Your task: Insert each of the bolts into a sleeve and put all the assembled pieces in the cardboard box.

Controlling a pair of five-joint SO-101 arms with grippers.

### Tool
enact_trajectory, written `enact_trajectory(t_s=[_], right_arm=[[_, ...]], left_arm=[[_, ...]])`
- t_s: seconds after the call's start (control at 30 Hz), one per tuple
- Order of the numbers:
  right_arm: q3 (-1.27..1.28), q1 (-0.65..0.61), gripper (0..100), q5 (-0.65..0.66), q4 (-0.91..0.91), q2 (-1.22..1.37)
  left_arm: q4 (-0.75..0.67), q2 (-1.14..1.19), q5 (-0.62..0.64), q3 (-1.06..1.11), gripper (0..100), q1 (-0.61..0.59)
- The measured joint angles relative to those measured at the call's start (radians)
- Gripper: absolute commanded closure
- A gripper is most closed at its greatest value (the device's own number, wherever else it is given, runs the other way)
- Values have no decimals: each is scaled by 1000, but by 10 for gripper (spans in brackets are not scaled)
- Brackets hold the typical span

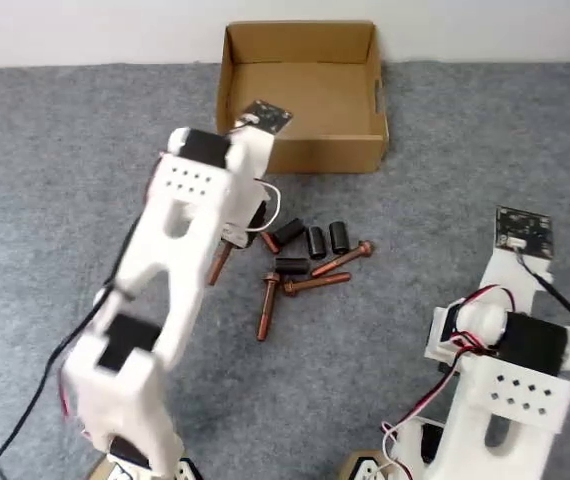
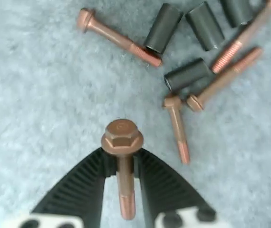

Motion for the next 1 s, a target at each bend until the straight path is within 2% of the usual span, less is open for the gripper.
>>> enact_trajectory(t_s=[0.13, 0.33, 0.57, 0.83, 1.0], right_arm=[[0, -14, 990, 0, -2, -91], [0, -124, 990, 2, -54, -249], [0, -267, 990, -41, -132, -322], [64, -344, 990, -43, -219, -327], [64, -470, 990, -44, -279, -327]], left_arm=[[-9, -255, 60, 132, 996, 0], [-141, -562, 155, 301, 996, 0], [-293, -793, 285, 508, 996, 0], [-446, -1007, 394, 690, 996, 0], [-555, -1175, 443, 792, 996, 0]])
